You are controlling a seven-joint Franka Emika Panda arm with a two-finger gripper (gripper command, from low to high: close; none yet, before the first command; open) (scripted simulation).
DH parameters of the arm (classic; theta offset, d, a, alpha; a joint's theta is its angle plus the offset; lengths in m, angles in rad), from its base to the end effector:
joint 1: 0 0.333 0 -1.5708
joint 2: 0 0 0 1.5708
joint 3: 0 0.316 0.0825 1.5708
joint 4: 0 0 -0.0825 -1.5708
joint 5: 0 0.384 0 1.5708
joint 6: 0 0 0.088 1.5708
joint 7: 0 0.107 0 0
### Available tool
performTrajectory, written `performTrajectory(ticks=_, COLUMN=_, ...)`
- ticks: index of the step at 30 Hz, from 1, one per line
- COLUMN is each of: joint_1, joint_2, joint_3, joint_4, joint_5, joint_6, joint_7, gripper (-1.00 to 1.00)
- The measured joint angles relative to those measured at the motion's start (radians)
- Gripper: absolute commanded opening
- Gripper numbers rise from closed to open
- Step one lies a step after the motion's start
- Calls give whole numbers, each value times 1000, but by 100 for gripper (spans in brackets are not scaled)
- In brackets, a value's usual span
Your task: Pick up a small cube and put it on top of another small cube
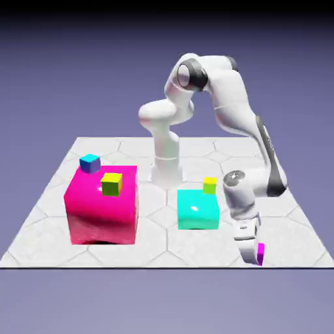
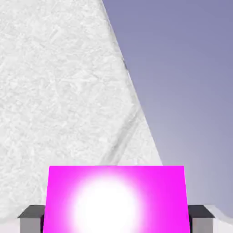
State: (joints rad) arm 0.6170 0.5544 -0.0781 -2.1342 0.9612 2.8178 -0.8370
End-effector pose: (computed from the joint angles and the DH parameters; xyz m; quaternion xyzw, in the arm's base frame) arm 0.5033 0.2525 0.1477 -0.9556 -0.2401 -0.0884 0.1460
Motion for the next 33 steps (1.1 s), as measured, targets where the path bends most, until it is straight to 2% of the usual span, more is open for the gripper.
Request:
performTrajectory(ticks=4, joint_1=32, joint_2=-145, joint_3=-58, joint_4=-87, joint_5=-97, joint_6=-76, joint_7=33, gripper=-100)
performTrajectory(ticks=28, joint_1=-52, joint_2=-1015, joint_3=19, joint_4=-644, joint_5=-769, joint_6=-784, joint_7=-1007, gripper=-100)
performTrajectory(ticks=30, joint_1=-54, joint_2=-1039, joint_3=21, joint_4=-660, joint_5=-788, joint_6=-804, joint_7=-1036, gripper=-100)
performTrajectory(ticks=33, joint_1=-36, joint_2=-967, joint_3=27, joint_4=-718, joint_5=-757, joint_6=-674, joint_7=-1055, gripper=-100)
